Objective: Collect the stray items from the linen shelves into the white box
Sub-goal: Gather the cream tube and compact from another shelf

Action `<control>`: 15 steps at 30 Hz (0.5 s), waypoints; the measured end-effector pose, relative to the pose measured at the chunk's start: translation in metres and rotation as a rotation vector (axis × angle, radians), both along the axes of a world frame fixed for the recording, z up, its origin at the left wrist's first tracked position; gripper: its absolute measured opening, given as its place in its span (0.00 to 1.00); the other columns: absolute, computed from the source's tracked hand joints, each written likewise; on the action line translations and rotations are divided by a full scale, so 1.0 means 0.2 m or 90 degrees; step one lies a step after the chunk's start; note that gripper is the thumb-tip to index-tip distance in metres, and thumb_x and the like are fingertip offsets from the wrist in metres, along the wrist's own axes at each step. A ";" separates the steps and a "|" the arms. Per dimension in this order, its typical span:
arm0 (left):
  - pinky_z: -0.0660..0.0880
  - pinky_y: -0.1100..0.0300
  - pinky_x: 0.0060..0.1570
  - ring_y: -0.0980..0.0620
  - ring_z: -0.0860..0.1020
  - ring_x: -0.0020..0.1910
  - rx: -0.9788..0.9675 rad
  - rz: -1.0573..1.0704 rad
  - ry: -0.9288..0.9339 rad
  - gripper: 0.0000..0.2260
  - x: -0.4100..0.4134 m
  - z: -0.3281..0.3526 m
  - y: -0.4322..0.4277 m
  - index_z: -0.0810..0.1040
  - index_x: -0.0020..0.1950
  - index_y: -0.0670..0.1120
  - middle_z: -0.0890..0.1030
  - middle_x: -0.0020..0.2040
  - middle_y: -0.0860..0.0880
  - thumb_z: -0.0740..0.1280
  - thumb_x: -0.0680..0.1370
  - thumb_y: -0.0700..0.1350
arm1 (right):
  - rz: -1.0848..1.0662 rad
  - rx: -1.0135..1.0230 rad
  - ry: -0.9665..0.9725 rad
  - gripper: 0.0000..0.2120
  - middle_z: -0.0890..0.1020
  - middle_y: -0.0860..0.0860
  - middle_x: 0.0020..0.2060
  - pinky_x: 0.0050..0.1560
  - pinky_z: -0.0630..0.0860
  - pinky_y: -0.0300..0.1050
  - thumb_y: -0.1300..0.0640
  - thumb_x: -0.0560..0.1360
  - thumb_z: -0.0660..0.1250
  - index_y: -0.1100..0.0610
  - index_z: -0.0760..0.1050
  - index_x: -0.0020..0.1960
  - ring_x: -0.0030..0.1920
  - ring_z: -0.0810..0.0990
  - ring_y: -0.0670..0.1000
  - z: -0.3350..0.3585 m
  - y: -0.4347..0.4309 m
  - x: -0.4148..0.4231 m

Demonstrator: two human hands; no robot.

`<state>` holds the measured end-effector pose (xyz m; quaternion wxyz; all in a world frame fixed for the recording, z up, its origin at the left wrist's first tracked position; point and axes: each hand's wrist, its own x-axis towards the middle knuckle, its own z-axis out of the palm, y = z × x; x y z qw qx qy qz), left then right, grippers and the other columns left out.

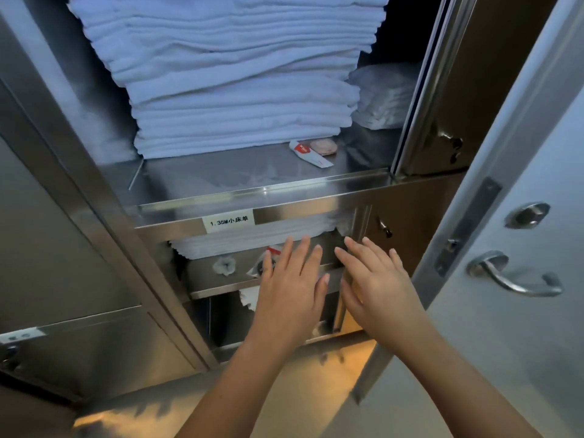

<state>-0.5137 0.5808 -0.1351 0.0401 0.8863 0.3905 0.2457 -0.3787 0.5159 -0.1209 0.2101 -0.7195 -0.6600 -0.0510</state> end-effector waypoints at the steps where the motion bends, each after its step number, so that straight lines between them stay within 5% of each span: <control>1: 0.45 0.46 0.67 0.45 0.59 0.73 0.007 0.005 -0.004 0.20 0.05 0.00 0.06 0.68 0.70 0.45 0.66 0.72 0.45 0.55 0.80 0.50 | -0.003 0.001 0.003 0.22 0.73 0.55 0.66 0.65 0.56 0.58 0.60 0.72 0.69 0.56 0.72 0.65 0.68 0.68 0.59 0.01 0.05 0.05; 4: 0.52 0.43 0.65 0.43 0.65 0.70 0.025 0.033 -0.007 0.18 0.19 0.02 0.21 0.71 0.67 0.43 0.71 0.69 0.43 0.59 0.79 0.48 | 0.003 0.007 -0.002 0.22 0.76 0.57 0.62 0.62 0.62 0.65 0.62 0.69 0.72 0.59 0.75 0.63 0.65 0.72 0.60 0.02 0.21 0.18; 9: 0.55 0.40 0.61 0.41 0.69 0.67 0.048 0.042 0.015 0.20 0.32 0.02 0.39 0.73 0.65 0.42 0.74 0.65 0.41 0.68 0.75 0.46 | 0.028 0.001 0.016 0.22 0.72 0.55 0.66 0.67 0.55 0.58 0.61 0.73 0.67 0.57 0.71 0.66 0.69 0.66 0.57 0.03 0.41 0.32; 15: 0.53 0.40 0.63 0.40 0.66 0.69 0.027 0.013 -0.014 0.20 0.43 0.02 0.60 0.72 0.66 0.41 0.71 0.68 0.41 0.66 0.76 0.45 | 0.000 -0.001 0.027 0.22 0.72 0.55 0.66 0.67 0.56 0.59 0.61 0.73 0.68 0.57 0.71 0.66 0.69 0.66 0.57 0.02 0.60 0.41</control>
